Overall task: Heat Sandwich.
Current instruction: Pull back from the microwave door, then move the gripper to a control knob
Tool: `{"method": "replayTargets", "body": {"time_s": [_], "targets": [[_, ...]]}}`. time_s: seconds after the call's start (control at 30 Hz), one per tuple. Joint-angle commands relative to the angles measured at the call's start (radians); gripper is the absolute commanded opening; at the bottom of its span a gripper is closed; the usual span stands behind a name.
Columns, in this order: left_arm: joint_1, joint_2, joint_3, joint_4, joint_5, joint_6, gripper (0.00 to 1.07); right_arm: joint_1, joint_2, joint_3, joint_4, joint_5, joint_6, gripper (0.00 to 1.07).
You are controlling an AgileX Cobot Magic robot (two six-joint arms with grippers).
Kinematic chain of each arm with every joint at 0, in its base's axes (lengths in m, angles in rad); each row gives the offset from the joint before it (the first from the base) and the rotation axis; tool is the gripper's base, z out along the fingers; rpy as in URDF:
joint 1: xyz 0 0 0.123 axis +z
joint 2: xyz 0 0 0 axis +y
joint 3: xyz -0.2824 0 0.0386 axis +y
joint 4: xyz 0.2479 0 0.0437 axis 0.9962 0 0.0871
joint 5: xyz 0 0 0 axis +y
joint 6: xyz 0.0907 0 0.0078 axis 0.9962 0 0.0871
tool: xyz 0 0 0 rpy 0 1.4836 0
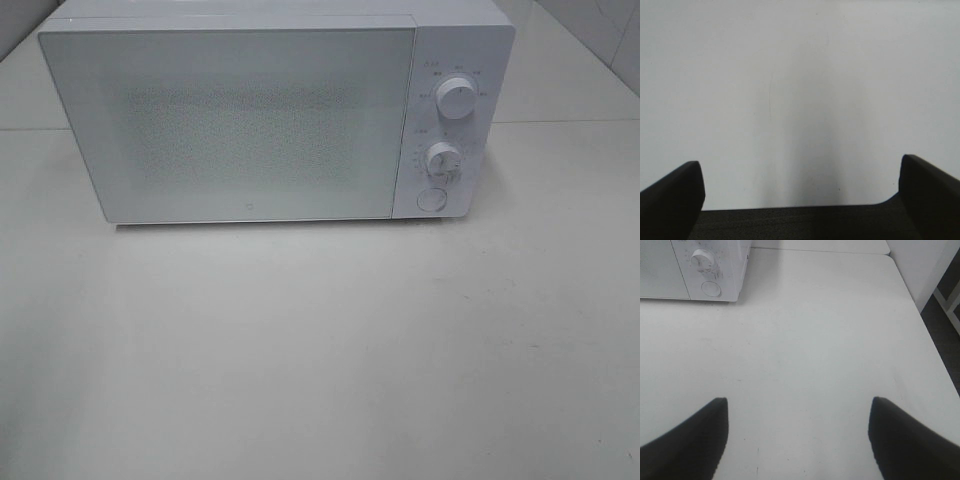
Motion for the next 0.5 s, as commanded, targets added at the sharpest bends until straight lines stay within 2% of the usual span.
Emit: {"method": "replayTargets", "body": {"time_s": [0.03, 0.2, 0.33, 0.5], "targets": [[0.003, -0.053, 0.006, -0.013, 0.021, 0.013, 1.04, -0.007, -0.027, 0.0, 0.003, -0.007, -0.005, 0.75], [0.003, -0.145, 0.01, -0.012, -0.001, 0.012, 1.04, -0.007, -0.027, 0.0, 0.003, -0.007, -0.005, 0.75], [0.003, -0.214, 0.048, -0.016, -0.096, 0.012, 1.04, -0.007, -0.027, 0.0, 0.002, -0.007, -0.005, 0.75], [0.003, -0.255, 0.051, -0.016, -0.091, 0.008, 1.04, -0.007, -0.027, -0.001, 0.002, -0.007, -0.005, 0.75]]}}
